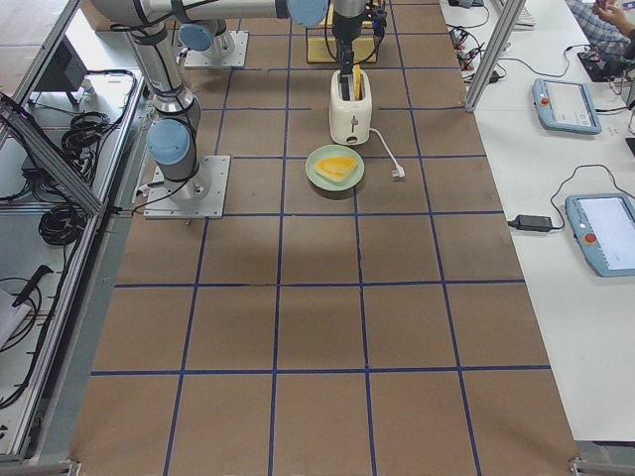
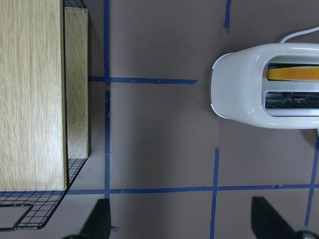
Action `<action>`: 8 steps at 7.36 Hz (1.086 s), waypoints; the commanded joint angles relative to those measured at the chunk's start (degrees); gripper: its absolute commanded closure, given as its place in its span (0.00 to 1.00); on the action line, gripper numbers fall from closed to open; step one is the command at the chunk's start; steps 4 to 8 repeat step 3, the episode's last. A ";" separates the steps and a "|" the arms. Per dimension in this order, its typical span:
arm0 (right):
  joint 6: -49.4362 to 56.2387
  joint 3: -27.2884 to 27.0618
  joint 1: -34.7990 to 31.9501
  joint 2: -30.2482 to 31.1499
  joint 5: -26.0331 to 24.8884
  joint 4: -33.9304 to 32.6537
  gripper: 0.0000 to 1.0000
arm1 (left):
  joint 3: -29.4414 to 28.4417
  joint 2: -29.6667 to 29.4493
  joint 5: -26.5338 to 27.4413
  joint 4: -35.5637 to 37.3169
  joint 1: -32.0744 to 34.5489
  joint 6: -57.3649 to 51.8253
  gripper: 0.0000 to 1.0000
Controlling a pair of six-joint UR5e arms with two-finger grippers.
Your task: Press toaster with right arm
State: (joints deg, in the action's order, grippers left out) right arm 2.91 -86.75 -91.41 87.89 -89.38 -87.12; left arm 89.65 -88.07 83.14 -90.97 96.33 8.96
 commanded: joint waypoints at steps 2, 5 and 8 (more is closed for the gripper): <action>0.08 -0.09 0.01 -0.09 0.09 -0.07 0.01 | 0.00 0.00 0.00 0.00 0.00 0.00 0.00; -0.01 -0.09 0.01 -0.09 0.09 -0.07 0.01 | 0.00 0.00 0.00 0.00 0.00 0.00 0.00; -0.01 -0.09 0.01 -0.09 0.09 -0.07 0.01 | 0.00 0.00 0.00 0.00 0.00 0.00 0.00</action>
